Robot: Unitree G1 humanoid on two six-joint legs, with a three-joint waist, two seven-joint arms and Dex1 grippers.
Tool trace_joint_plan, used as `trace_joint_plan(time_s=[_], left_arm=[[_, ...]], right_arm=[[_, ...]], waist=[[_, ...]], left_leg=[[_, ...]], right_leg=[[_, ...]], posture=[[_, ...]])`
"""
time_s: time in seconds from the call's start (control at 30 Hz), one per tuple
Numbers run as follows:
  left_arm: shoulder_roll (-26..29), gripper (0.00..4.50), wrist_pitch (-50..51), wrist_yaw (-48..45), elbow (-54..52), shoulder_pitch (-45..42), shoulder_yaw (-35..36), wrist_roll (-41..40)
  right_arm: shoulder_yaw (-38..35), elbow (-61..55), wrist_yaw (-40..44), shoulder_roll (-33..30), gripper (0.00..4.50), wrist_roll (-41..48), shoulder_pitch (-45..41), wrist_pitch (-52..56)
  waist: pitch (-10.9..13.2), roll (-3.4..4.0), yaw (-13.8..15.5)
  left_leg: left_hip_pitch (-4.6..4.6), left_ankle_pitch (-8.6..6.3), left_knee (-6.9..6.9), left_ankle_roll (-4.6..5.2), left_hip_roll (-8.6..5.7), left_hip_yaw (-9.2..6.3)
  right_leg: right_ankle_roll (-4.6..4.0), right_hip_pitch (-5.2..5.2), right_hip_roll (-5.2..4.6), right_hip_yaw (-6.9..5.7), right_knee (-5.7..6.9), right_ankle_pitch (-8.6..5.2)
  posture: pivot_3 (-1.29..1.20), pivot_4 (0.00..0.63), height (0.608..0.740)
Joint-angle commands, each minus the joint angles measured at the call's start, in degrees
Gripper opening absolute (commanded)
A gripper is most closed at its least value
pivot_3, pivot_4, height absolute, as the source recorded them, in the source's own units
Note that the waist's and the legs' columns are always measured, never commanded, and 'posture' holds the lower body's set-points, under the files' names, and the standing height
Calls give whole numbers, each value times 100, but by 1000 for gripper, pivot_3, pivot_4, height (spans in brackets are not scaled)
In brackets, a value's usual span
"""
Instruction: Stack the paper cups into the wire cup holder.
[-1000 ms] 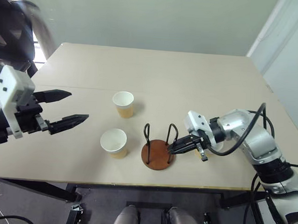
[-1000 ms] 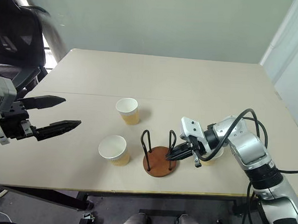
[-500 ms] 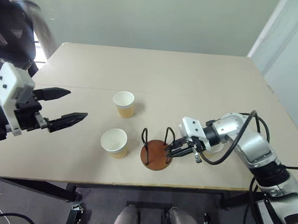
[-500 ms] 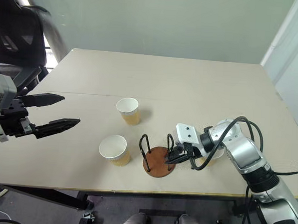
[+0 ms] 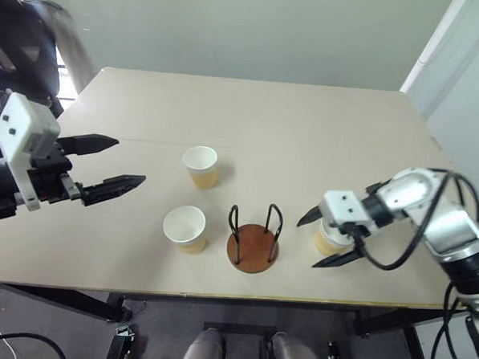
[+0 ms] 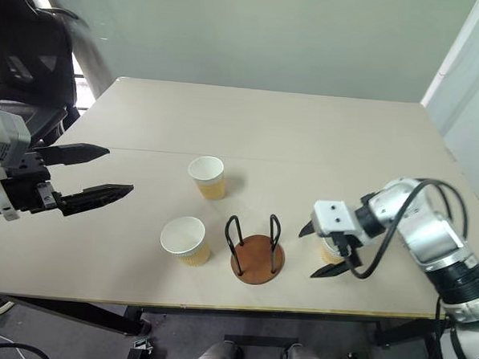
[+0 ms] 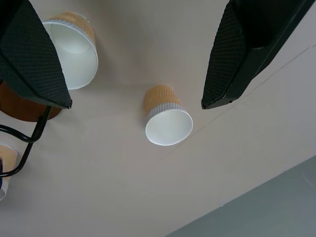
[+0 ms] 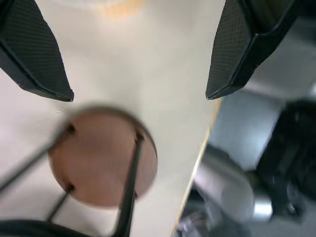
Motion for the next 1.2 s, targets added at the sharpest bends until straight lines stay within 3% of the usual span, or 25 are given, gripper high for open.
trace_joint_plan(time_s=[0.03, 0.2, 0.37, 0.67, 1.13, 1.2], left_arm=[[22, 4500, -179, -68, 54, -156, -70, 23], [80, 4500, -151, -455, 77, -250, -294, -243], [351, 4500, 438, -996, -631, -340, -521, -1221], [541, 4500, 227, -1261, -693, 32, -890, -732], [436, 4500, 397, -1246, -1210, 566, -253, -923], [444, 4500, 391, -1246, -1223, 627, -212, -900]], right_arm=[[-564, -304, 217, -311, 4489, 252, -358, -63], [-1044, -560, 395, -883, 4489, 523, -684, 279], [-1016, -845, 341, -1602, 4489, 259, 334, 45], [-671, -883, -91, -1214, 4489, -192, 504, 173], [-411, -396, -14, -921, 4489, -552, 503, -282], [-411, -365, 15, -903, 4124, -567, 532, -336]], waist=[[0, 0, -1], [0, -1, -5], [-13, -35, 68], [-1, -22, -9], [0, -21, 8], [0, -21, 8]], left_leg=[[1, 1, -2, 0, 0, 0], [0, 0, -6, 0, 0, 0], [-3, -20, 1, 0, -3, -7], [19, -38, 20, 12, 9, 9], [7, -53, 45, 31, 8, 9], [8, -53, 47, 31, 8, 8]], right_leg=[[-1, -1, 0, 0, 0, -1], [2, -1, 3, 1, 0, -11], [42, 11, 3, 0, -1, -17], [60, 21, 13, 10, 2, -14], [73, 27, 12, 12, -1, -21], [73, 29, 13, 12, 1, -20]], posture=[[0, 150, 740], [0, 150, 740], [0, 150, 740], [0, 150, 740], [0, 150, 740], [0, 150, 740]])
